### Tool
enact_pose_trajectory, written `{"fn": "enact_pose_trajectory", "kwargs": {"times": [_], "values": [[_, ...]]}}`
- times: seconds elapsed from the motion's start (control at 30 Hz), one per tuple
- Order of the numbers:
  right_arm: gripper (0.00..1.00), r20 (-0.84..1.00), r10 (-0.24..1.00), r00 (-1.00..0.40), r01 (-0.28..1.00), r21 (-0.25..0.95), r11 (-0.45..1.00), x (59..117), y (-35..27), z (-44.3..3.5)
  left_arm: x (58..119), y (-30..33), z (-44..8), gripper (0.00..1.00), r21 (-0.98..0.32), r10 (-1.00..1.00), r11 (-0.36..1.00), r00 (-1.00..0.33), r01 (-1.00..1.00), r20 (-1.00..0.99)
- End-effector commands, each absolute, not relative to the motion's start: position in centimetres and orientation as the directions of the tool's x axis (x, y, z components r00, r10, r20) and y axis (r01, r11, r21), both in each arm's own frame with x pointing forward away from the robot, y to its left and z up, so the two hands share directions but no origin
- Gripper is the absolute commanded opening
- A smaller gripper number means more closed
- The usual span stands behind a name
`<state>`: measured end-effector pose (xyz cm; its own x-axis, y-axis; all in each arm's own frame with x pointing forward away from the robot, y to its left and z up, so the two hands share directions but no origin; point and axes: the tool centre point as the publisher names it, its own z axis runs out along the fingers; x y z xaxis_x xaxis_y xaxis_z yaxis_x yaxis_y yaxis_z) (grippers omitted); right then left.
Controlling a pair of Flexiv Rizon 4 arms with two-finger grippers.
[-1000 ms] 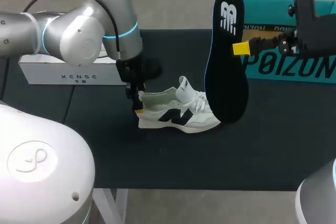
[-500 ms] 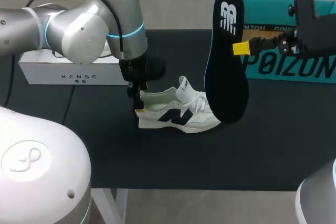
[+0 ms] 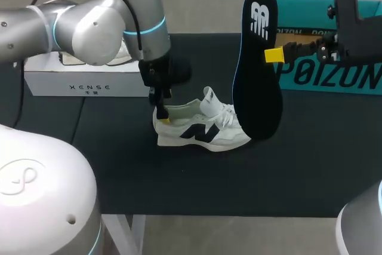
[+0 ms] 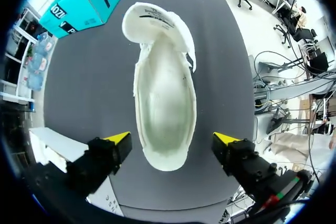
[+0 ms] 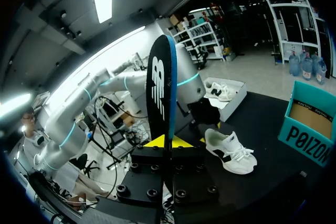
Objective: Take the shoe out of the shoebox, open the shoe tongue, remove and reinsert the insole, then place the shoe into the shoebox
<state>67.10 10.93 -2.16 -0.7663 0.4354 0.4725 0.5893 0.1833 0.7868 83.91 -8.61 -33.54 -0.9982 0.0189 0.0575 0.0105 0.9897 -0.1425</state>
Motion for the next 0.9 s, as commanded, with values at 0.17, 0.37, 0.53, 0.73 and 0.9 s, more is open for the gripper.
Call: {"fn": "enact_pose_trajectory", "kwargs": {"times": [0.17, 0.37, 0.53, 0.73, 0.9], "values": [[0.0, 0.474, 0.435, -0.766, 0.591, 0.785, 0.185, 67.4, 11.2, -2.2, 88.4, -12.3, -35.1, 1.0, -0.146, 0.066, 0.988, -0.994, 0.053, 0.089], [0.0, 0.474, 0.435, -0.766, 0.591, 0.785, 0.185, 67.4, 11.2, -2.2, 89.9, -15.3, -35.9, 1.0, -0.147, 0.143, 0.981, -0.984, 0.127, 0.103], [0.0, 0.474, 0.435, -0.766, 0.591, 0.785, 0.185, 67.4, 11.2, -2.2, 90.6, -16.4, -36.8, 1.0, -0.169, 0.168, 0.975, -0.978, 0.147, 0.12], [0.0, 0.474, 0.435, -0.766, 0.591, 0.785, 0.185, 67.4, 11.2, -2.2, 90.1, -17.3, -37.3, 0.68, -0.18, 0.201, 0.968, -0.968, 0.173, 0.147], [0.0, 0.474, 0.435, -0.766, 0.591, 0.785, 0.185, 67.4, 11.2, -2.2, 89.6, -17.2, -37.6, 0.0, -0.184, 0.191, 0.97, -0.968, 0.161, 0.162]]}}
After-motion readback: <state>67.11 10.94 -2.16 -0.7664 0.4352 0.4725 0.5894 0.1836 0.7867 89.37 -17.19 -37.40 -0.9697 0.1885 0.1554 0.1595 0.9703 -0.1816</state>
